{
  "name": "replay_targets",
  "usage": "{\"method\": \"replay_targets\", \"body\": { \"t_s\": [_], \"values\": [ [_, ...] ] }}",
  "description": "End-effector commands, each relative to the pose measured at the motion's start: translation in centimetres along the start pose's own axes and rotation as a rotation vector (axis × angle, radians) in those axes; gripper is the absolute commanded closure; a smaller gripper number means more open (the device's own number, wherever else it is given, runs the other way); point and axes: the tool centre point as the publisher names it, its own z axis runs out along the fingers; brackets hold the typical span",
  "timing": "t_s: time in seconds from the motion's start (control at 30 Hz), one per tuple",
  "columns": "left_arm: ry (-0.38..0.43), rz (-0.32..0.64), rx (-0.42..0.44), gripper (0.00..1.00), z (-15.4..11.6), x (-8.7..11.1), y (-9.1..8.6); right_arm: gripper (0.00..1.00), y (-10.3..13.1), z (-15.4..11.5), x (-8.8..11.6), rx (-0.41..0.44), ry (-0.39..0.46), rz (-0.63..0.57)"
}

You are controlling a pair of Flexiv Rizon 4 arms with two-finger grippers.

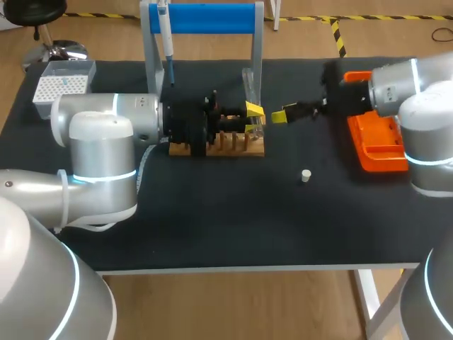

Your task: Invert the test tube, pick up the pipette, mount the tip to pipette, aspirate from beaker and dispense into the tube, eject the tip, return the pipette, and cap with the stopper.

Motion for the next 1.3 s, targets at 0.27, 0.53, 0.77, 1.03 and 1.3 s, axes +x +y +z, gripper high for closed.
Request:
{"method": "replay_targets", "body": {
  "t_s": [0.27, 0.53, 0.77, 1.03, 1.3],
  "values": [
    [0.001, 0.001, -0.001, 1.0, 0.1, 0.0, 0.1, 0.0, -1.5, 1.3, -0.6, 0.019, -0.117, -0.109],
    [0.001, 0.001, -0.001, 1.0, 0.1, 0.0, 0.1, 0.0, -2.2, 2.4, -1.4, 0.037, -0.155, -0.199],
    [0.001, 0.001, -0.001, 1.0, 0.1, 0.0, 0.1, 0.0, -2.5, 3.3, -2.0, 0.055, -0.179, -0.268],
    [0.001, 0.001, -0.001, 1.0, 0.1, 0.0, 0.1, 0.0, -2.9, 4.3, -2.8, 0.05, -0.185, -0.284],
    [0.001, 0.001, -0.001, 1.0, 0.1, 0.0, 0.1, 0.0, -3.2, 4.7, -2.9, 0.042, -0.201, -0.325]
  ]
}}
